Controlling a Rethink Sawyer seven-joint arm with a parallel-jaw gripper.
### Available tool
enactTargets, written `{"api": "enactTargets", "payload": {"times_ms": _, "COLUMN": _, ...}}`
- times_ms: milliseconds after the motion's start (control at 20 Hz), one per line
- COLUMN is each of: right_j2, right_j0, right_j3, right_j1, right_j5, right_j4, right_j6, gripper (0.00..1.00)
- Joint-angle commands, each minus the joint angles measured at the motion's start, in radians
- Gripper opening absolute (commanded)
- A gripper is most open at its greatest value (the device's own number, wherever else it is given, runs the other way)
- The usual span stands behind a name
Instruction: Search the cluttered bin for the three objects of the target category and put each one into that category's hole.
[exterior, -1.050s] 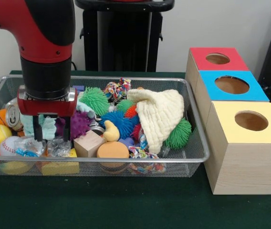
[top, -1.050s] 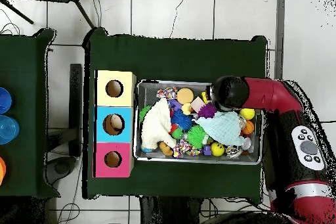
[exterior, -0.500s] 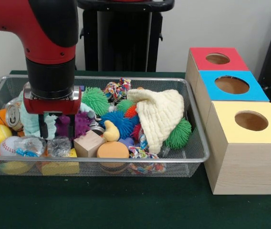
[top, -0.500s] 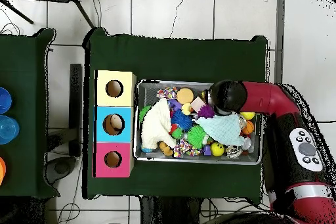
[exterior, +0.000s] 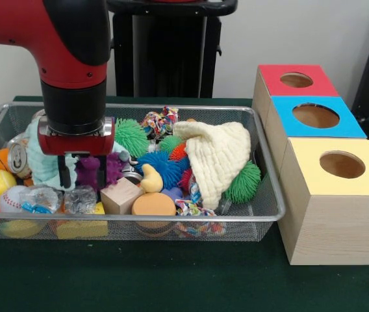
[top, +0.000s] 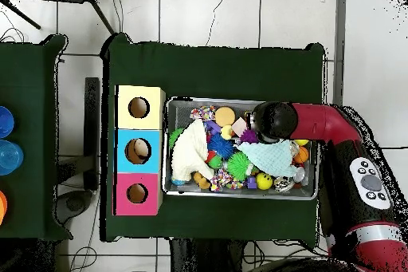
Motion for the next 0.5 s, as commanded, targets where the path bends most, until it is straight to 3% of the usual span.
{"api": "enactTargets", "payload": {"times_ms": 50, "right_j2": 0.007, "right_j0": -0.022, "right_j3": 0.065, "right_j1": -0.006, "right_j5": -0.062, "right_j4": -0.022, "right_j6": -0.021, "gripper": 1.00}}
{"api": "enactTargets", "payload": {"times_ms": 500, "right_j2": 0.000, "right_j0": -0.015, "right_j3": 0.042, "right_j1": 0.023, "right_j5": -0.066, "right_j4": -0.032, "right_j6": -0.016, "gripper": 1.00}}
